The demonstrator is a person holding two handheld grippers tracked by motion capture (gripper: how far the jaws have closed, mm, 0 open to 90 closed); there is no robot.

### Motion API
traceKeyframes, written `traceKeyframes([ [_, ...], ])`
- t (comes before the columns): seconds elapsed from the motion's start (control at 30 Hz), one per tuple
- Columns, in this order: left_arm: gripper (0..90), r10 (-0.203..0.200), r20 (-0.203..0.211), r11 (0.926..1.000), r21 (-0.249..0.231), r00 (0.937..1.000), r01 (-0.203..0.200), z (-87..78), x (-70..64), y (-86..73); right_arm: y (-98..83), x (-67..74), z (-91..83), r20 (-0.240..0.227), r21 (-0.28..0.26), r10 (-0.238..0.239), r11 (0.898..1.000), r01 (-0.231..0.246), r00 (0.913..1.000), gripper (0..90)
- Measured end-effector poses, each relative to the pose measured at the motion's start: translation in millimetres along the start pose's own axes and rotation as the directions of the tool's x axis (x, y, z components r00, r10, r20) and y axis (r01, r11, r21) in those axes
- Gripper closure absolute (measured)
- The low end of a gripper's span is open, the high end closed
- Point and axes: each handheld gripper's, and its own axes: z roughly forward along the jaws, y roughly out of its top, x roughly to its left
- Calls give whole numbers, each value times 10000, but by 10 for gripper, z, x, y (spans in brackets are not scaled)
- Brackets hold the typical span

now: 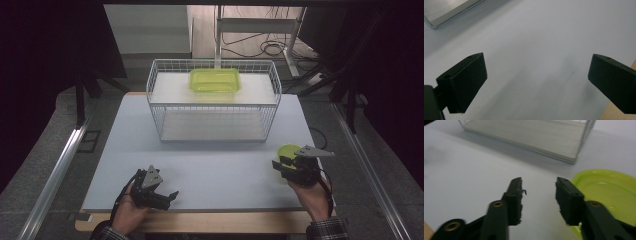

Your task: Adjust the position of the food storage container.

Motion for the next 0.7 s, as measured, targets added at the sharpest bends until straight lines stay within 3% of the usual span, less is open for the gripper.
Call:
traceKeyframes([
  [0.03, 19, -1, -9, 10000, 3, 10000, 1, 1, 0, 0, 0, 0, 0, 0, 0, 0, 10000, 0, 10000, 630],
  [0.07, 19, -2, -15, 10000, 4, 10000, 2, 2, 0, -1, 2, -50, -36, 232, -18, 42, 10000, -41, 9997, 695],
  [0.1, 19, -2, -15, 10000, 4, 10000, 2, 2, 0, -1, 2, -50, -36, 232, -18, 42, 10000, -41, 9997, 695],
  [0.27, 19, 46, -22, 10000, 56, 10000, -46, 9, -6, -1, -17, -256, -149, 944, 53, 105, 9999, -111, 9955, 872],
  [0.4, 20, 51, -28, 10000, 78, 10000, -51, 13, -8, -1, -47, -372, -192, 1248, 3, 368, 9993, -371, 9915, 892],
  [0.6, 21, 114, -62, 9999, 116, 9999, -113, 15, -8, -1, -75, -600, -264, 1882, -220, 843, 9964, -816, 9785, 893],
  [0.7, 21, 119, -69, 9998, 139, 9999, -118, 18, -8, -2, -82, -662, -265, 2124, -191, 860, 9963, -838, 9734, 892],
])
